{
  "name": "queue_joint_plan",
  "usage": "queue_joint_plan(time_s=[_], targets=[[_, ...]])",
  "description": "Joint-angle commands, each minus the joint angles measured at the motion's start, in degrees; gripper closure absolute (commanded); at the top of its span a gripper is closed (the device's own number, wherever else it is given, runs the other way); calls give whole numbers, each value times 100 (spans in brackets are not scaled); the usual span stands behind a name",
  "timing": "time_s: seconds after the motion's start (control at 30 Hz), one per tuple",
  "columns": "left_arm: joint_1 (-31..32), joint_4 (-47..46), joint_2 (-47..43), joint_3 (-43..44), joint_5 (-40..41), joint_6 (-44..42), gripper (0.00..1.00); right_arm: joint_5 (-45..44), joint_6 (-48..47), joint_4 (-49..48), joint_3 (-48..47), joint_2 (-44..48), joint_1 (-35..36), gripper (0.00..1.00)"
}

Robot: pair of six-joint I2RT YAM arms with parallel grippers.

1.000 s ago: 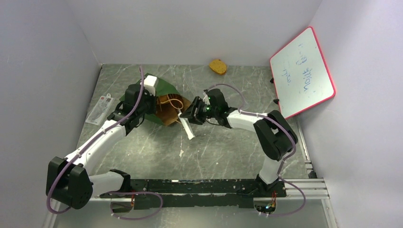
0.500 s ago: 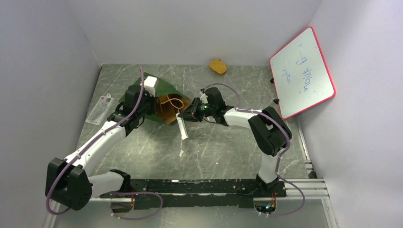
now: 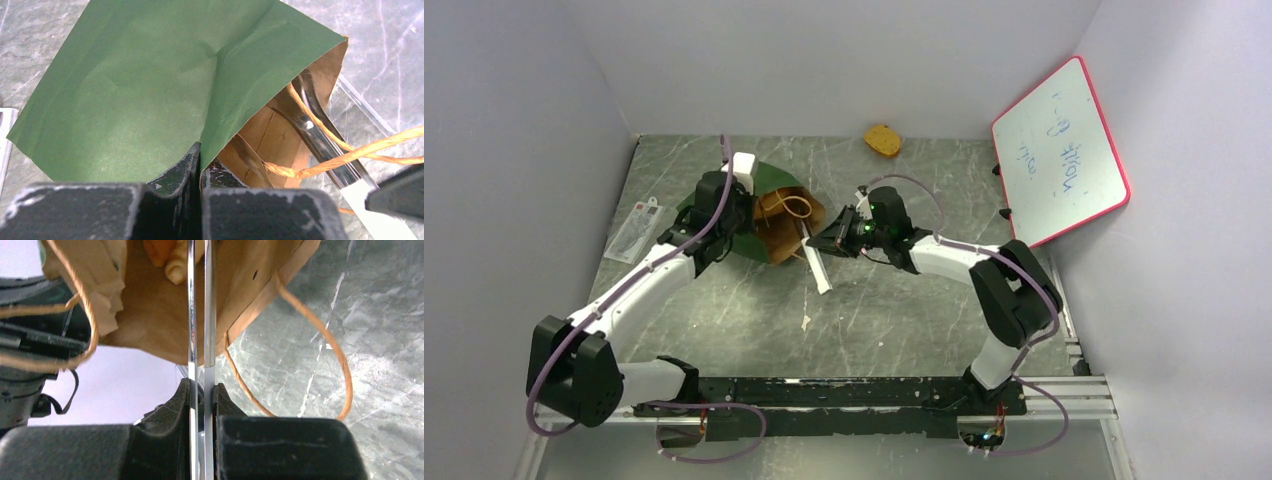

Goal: Take the fake bread out of the paper bag
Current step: Take out the fake bread from the paper bag.

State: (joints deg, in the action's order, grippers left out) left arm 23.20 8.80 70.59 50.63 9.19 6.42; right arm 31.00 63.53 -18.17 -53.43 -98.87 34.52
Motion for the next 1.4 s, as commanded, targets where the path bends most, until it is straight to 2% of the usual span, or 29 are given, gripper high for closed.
queue_joint_plan(time_s=[0.0,0.3,0.53,1.0,1.37], targets=[[27,-3,364,455,587,206,93,-253,-177,60,189,498,-69,100],[26,230,1189,1089,1307,410,93,-604,-514,662,458,1327,-68,100],[4,319,1401,1315,1843,380,93,-969,-772,1276,562,1968,-90,100],[-285,279,1542,1417,1873,421,93,-1351,-716,1769,849,3089,-591,100],[-461,249,1512,1318,1757,403,93,-1191,-576,1623,583,3116,-1362,100]])
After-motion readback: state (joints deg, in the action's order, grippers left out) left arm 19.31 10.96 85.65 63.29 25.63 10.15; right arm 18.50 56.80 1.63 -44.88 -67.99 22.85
